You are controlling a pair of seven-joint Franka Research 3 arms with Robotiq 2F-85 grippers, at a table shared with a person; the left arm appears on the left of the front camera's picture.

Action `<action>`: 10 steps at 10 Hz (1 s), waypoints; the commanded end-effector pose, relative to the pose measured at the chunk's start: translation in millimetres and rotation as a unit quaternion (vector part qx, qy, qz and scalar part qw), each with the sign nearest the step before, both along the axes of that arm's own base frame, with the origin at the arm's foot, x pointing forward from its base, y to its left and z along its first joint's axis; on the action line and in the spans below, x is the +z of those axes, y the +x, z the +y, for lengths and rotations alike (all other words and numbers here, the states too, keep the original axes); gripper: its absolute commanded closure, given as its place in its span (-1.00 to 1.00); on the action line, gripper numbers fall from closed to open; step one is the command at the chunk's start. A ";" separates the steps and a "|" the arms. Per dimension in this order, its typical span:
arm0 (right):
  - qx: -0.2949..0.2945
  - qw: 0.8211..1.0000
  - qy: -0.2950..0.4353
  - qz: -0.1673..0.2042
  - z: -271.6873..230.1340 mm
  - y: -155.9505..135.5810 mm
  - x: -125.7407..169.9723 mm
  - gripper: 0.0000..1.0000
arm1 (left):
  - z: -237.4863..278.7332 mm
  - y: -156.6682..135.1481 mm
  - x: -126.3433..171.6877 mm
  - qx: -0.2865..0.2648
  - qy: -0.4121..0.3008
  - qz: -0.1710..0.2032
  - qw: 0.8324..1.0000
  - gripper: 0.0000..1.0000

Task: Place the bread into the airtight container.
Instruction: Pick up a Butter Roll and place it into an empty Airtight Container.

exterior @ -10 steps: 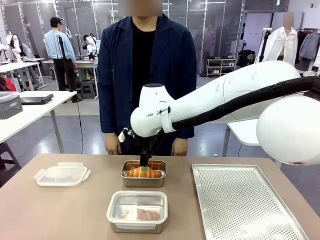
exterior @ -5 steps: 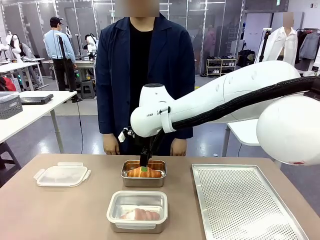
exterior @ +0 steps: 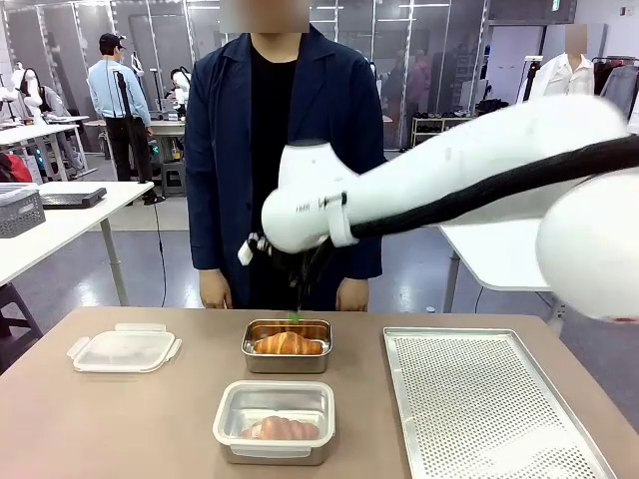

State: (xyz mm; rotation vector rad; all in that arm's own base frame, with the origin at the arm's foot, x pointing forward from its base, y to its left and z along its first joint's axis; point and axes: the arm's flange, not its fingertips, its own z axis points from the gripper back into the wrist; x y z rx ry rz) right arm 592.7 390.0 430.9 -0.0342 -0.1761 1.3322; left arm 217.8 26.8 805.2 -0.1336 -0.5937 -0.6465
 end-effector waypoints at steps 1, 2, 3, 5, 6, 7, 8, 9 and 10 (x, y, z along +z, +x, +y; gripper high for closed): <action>-0.084 0.996 -0.014 -0.003 -34.3 -31.7 58.5 -1.00 | -0.3 -1.0 0.8 -0.005 0.000 -0.001 1.000 -1.00; -0.117 0.993 0.000 0.006 -48.8 -37.8 73.5 -1.00 | -0.3 -1.0 0.8 -0.005 0.000 -0.001 1.000 -1.00; -0.143 0.989 0.027 0.003 -65.1 -46.0 88.4 -1.00 | -0.3 -1.0 0.8 -0.005 0.000 -0.001 1.000 -1.00; -0.212 0.975 0.062 -0.016 -119.0 -69.6 124.7 -1.00 | -0.3 -1.0 0.8 -0.005 0.000 -0.001 1.000 -1.00; -0.252 0.964 0.084 -0.017 -151.4 -82.2 143.3 -1.00 | -0.3 -1.0 0.8 -0.005 0.000 -0.001 1.000 -1.00; -0.276 0.955 0.100 -0.026 -180.0 -98.8 164.7 -1.00 | -0.3 -1.0 0.8 -0.005 0.000 -0.001 1.000 -1.00; -0.302 0.947 0.108 -0.034 -210.0 -118.6 196.7 -1.00 | -0.3 -1.0 0.8 -0.005 0.000 -0.001 1.000 -1.00; -0.329 0.937 0.106 -0.052 -229.5 -137.8 227.8 -1.00 | -0.3 -1.0 0.8 -0.005 0.000 -0.001 1.000 -1.00; -0.335 0.933 0.117 -0.059 -241.6 -155.7 258.1 -1.00 | -0.3 -1.0 0.8 -0.005 0.000 -0.001 1.000 -1.00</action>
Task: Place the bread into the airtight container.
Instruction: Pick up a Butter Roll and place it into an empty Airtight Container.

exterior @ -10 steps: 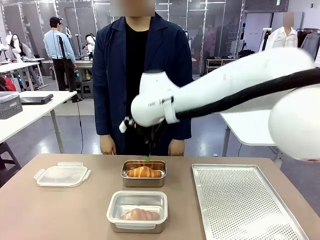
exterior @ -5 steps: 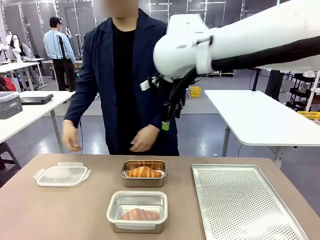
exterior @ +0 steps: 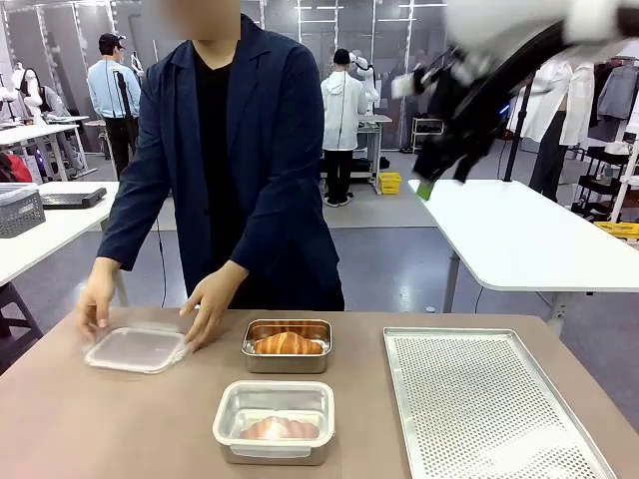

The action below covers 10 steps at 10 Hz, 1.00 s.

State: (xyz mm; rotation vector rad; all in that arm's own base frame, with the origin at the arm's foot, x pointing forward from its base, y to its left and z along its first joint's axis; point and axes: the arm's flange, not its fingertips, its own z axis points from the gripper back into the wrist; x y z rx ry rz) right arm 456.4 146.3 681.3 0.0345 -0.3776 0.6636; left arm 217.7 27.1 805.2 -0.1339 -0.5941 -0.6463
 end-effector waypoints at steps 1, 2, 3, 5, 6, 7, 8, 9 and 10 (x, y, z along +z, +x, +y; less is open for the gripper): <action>-0.051 0.999 -0.007 -0.009 -7.6 -33.5 29.8 -1.00 | -0.5 -0.9 0.7 -0.005 0.001 0.000 1.000 -1.00; -0.048 0.999 -0.002 -0.022 -17.7 -55.2 53.3 -1.00 | -0.5 -0.9 0.7 -0.005 0.001 0.000 1.000 -1.00; -0.054 0.998 0.007 -0.035 -28.0 -74.2 75.4 -1.00 | -0.5 -0.9 0.7 -0.005 0.001 0.000 1.000 -1.00; -0.068 0.996 0.005 -0.055 -39.4 -118.0 116.4 -1.00 | -0.5 -0.9 0.7 -0.005 0.001 0.000 1.000 -1.00; -0.067 0.996 0.023 -0.056 -48.9 -136.0 129.4 -1.00 | -0.5 -0.9 0.7 -0.005 0.001 0.000 1.000 -1.00; -0.082 0.995 0.028 -0.047 -58.9 -152.1 136.0 -1.00 | -0.5 -0.9 0.7 -0.005 0.001 0.000 1.000 -1.00; -0.092 0.994 0.026 -0.049 -59.4 -166.0 140.9 -1.00 | -0.5 -0.9 0.7 -0.005 0.001 0.000 1.000 -1.00; -0.097 0.994 0.017 -0.042 -56.0 -175.1 141.5 -1.00 | -0.5 -0.9 0.7 -0.005 0.001 0.000 1.000 -1.00; -0.105 0.994 0.016 -0.036 -58.9 -180.4 139.9 -1.00 | -0.5 -0.9 0.7 -0.005 0.001 0.000 1.000 -1.00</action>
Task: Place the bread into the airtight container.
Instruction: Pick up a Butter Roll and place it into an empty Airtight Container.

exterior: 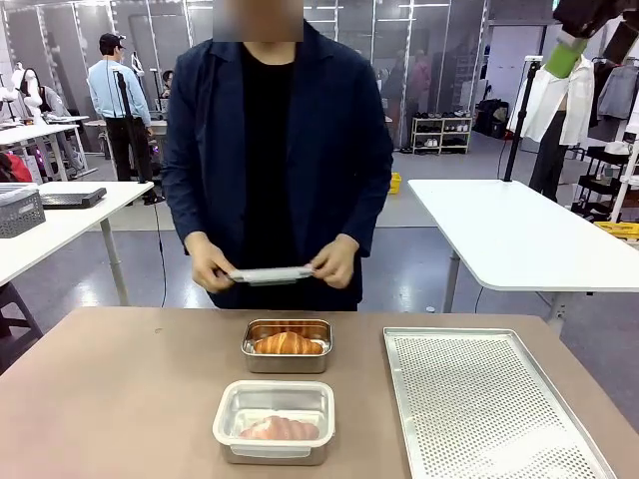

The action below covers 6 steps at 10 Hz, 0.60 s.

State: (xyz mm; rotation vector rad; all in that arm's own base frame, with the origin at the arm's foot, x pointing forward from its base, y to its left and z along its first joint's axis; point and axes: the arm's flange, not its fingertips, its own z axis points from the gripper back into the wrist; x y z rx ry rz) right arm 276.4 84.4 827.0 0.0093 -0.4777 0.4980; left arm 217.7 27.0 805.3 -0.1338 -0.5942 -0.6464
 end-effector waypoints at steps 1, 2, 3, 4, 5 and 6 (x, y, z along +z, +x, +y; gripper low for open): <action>-0.043 0.999 0.005 0.016 -4.5 -0.7 -12.4 -1.00 | -0.5 -0.9 0.7 -0.005 0.000 0.000 1.000 -1.00; 0.000 1.000 0.000 0.000 0.0 0.0 0.0 -1.00 | -0.5 -0.9 0.7 -0.005 0.000 0.000 1.000 -1.00; 0.000 1.000 0.000 0.000 0.0 0.0 0.0 -1.00 | -0.5 -0.9 0.7 -0.005 0.000 0.000 1.000 -1.00; 0.000 1.000 0.000 0.000 0.0 0.0 0.0 -1.00 | -0.5 -0.9 0.7 -0.005 0.000 0.000 1.000 -1.00; 0.000 1.000 0.000 0.000 0.0 0.0 0.0 -1.00 | -0.5 -0.9 0.7 -0.005 0.000 0.000 1.000 -1.00; 0.000 1.000 0.000 0.000 0.0 0.0 0.0 -1.00 | -0.5 -0.9 0.7 -0.005 0.000 0.000 1.000 -1.00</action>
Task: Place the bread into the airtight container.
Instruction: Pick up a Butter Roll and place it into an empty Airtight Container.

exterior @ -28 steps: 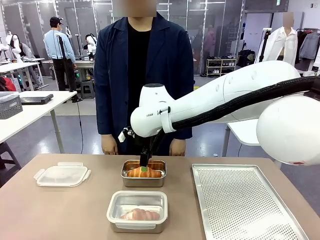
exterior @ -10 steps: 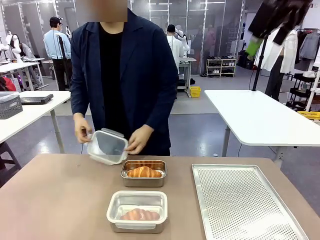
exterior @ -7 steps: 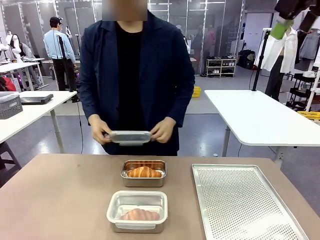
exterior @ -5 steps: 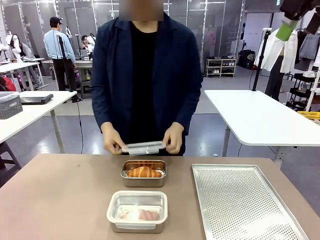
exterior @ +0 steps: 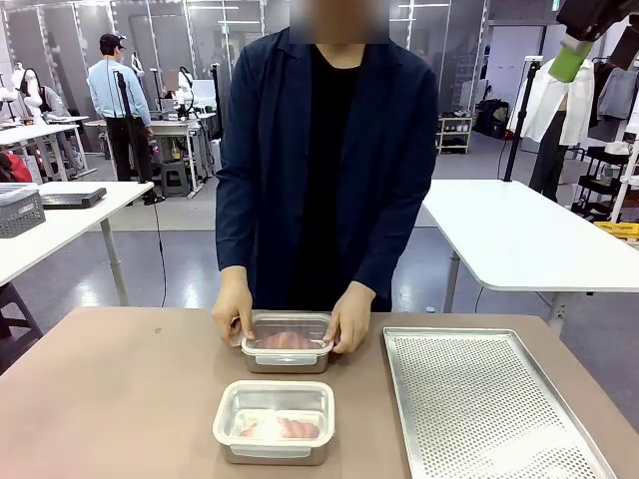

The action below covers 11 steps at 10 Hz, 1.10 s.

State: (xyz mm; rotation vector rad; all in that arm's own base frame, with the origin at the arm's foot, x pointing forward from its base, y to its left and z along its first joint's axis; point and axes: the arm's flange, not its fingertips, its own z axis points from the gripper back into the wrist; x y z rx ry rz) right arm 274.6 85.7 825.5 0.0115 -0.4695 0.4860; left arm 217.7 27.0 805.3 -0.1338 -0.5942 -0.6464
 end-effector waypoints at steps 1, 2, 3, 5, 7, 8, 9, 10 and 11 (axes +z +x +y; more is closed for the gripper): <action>0.006 1.000 -0.001 -0.004 -1.3 1.8 1.4 -1.00 | -0.5 -0.9 0.7 -0.005 0.000 0.000 1.000 -1.00; 0.006 1.000 -0.001 -0.004 -1.3 1.8 1.4 -1.00 | -0.5 -0.9 0.7 -0.005 0.000 0.000 1.000 -1.00; 0.006 1.000 -0.001 -0.004 -1.3 1.8 1.4 -1.00 | -0.5 -0.9 0.7 -0.005 0.000 0.000 1.000 -1.00; 0.006 1.000 -0.001 -0.004 -1.3 1.8 1.4 -1.00 | -0.5 -0.9 0.7 -0.005 0.000 0.000 1.000 -1.00; 0.006 1.000 -0.001 -0.004 -1.3 1.8 1.4 -1.00 | -0.5 -0.9 0.7 -0.005 0.000 0.000 1.000 -1.00; 0.006 1.000 -0.001 -0.004 -1.3 1.8 1.4 -1.00 | -0.5 -0.9 0.7 -0.005 0.000 0.000 1.000 -1.00; 0.006 1.000 -0.001 -0.004 -1.3 1.8 1.4 -1.00 | -0.5 -0.9 0.7 -0.005 0.000 0.000 1.000 -1.00; 0.006 1.000 -0.001 -0.004 -1.3 1.8 1.4 -1.00 | -0.5 -0.9 0.7 -0.005 0.000 0.000 1.000 -1.00; 0.006 1.000 -0.001 -0.004 -1.3 1.8 1.4 -1.00 | -0.5 -0.9 0.7 -0.005 0.000 0.000 1.000 -1.00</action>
